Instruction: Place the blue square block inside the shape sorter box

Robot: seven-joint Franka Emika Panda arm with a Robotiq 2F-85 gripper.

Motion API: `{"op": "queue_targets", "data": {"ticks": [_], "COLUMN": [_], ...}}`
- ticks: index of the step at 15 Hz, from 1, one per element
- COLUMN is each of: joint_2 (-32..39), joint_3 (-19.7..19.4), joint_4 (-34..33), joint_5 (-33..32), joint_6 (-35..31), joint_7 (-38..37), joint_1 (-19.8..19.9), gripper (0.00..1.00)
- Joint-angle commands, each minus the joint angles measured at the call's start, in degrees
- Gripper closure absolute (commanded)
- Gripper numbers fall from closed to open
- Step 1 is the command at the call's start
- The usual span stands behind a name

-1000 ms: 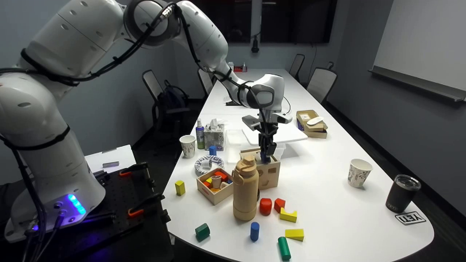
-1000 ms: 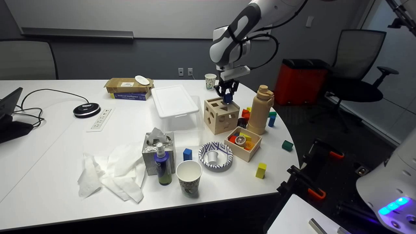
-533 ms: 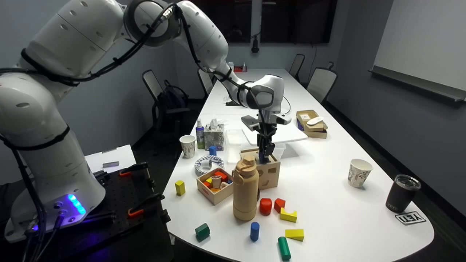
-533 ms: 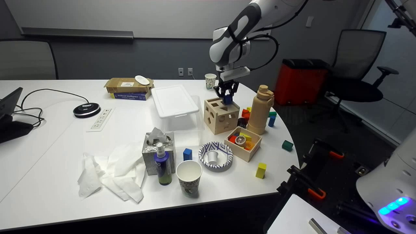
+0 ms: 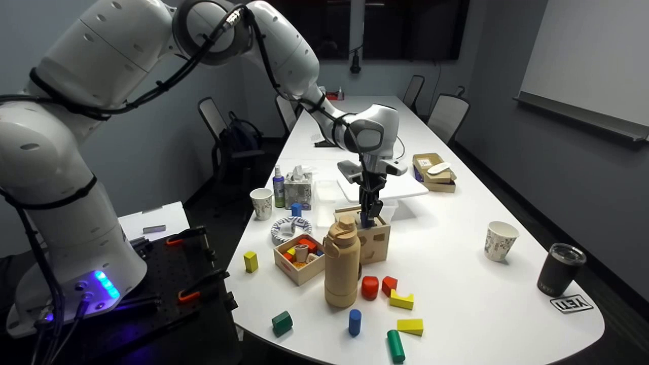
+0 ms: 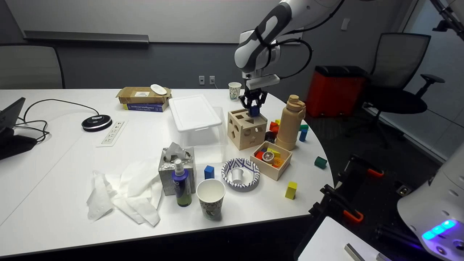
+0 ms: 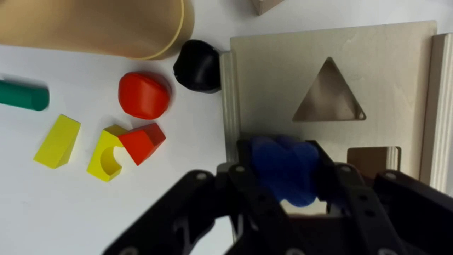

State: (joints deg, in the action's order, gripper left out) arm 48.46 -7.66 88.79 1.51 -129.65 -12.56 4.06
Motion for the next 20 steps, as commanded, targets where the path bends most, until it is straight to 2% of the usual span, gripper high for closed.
{"op": "queue_targets", "data": {"ticks": [1,20], "joint_2": [0.3,2.9], "joint_3": [1.7,2.8], "joint_4": [-2.2,-5.9], "joint_5": [2.1,2.4], "joint_6": [2.8,3.1], "joint_7": [1.9,4.7], "joint_1": [2.1,3.1], "gripper": [0.83,0.83]}}
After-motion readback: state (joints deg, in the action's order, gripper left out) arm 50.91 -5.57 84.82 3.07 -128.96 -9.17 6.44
